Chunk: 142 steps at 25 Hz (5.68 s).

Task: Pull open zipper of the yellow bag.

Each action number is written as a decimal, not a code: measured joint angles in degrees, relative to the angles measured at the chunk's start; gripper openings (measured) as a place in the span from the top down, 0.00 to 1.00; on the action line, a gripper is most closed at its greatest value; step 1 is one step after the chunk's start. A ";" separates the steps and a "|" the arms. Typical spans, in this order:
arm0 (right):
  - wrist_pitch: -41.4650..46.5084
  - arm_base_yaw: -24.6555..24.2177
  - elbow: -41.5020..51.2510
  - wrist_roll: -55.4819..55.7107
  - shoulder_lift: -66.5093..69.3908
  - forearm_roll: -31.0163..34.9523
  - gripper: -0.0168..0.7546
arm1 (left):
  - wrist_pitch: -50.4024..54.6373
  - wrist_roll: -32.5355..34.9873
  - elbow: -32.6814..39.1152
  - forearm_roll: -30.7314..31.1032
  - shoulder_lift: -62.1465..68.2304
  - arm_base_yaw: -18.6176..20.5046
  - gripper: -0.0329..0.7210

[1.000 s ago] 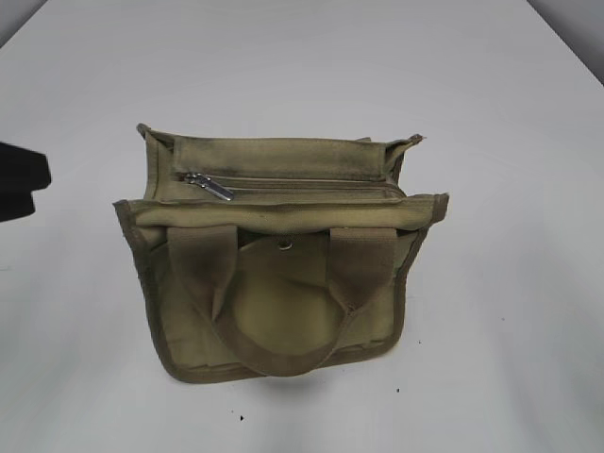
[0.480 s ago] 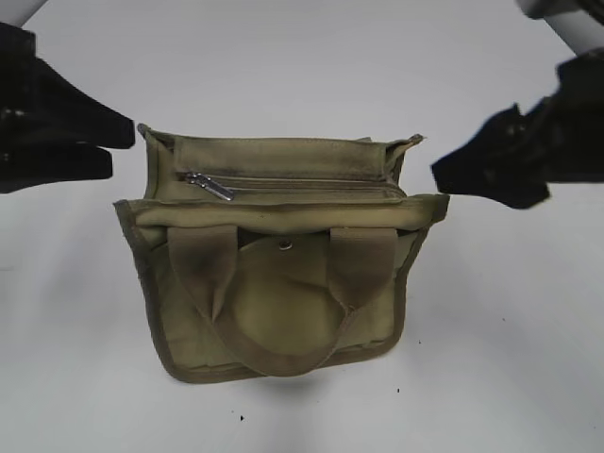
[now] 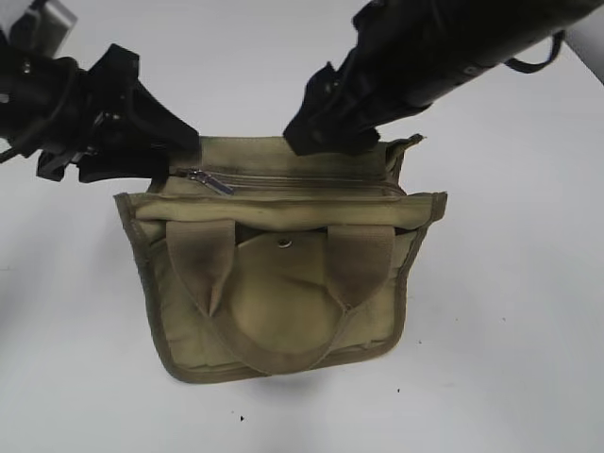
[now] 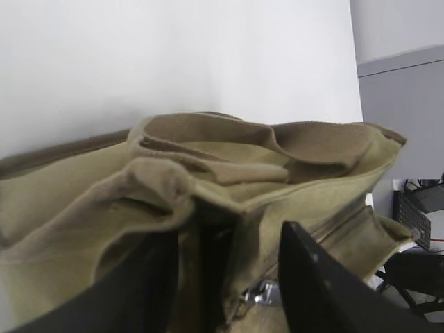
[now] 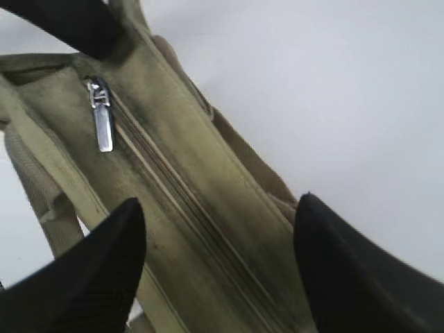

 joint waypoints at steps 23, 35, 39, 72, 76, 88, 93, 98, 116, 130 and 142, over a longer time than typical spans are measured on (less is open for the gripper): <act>4.77 8.09 -14.17 -5.09 15.39 0.12 0.53 | -0.68 -0.65 -3.11 0.40 2.77 -1.97 0.92; 5.59 8.19 -14.60 -5.20 18.56 -1.55 0.54 | -0.18 -0.65 -3.11 0.57 2.77 -1.97 0.92; 6.15 8.19 -14.83 -4.53 18.82 -4.46 0.67 | 0.05 -0.65 -3.11 0.74 2.77 -1.97 0.92; 33.86 -10.47 -14.88 7.69 9.10 -9.73 0.98 | 0.72 -0.65 -3.22 -0.18 2.72 -2.14 0.92; 33.98 -12.75 -14.88 7.81 9.10 -9.88 0.98 | 0.61 -0.65 -3.22 -0.07 2.72 -2.14 0.92; 34.19 -14.25 -14.76 12.08 8.25 -7.01 0.72 | 0.79 -0.65 -3.22 0.21 2.67 -2.14 0.80; 34.21 -14.25 -14.76 15.47 4.15 -6.26 0.20 | 2.59 -0.65 -3.22 0.68 0.49 -2.14 0.42; 34.32 -14.25 -14.76 20.27 -2.04 -6.20 0.20 | 3.11 -0.65 -3.22 5.98 -6.12 -2.14 0.32; 34.37 -14.25 15.49 22.57 -38.97 -8.59 0.21 | 19.90 -24.43 -2.78 57.52 -49.91 -2.14 0.31; 34.87 -14.25 36.33 22.57 -75.40 -10.99 0.21 | 23.04 -28.01 23.37 61.66 -79.34 -2.14 0.31; 27.74 -14.25 41.85 22.57 -78.95 -11.36 0.21 | 15.62 -21.53 26.54 56.90 -84.10 -2.14 0.31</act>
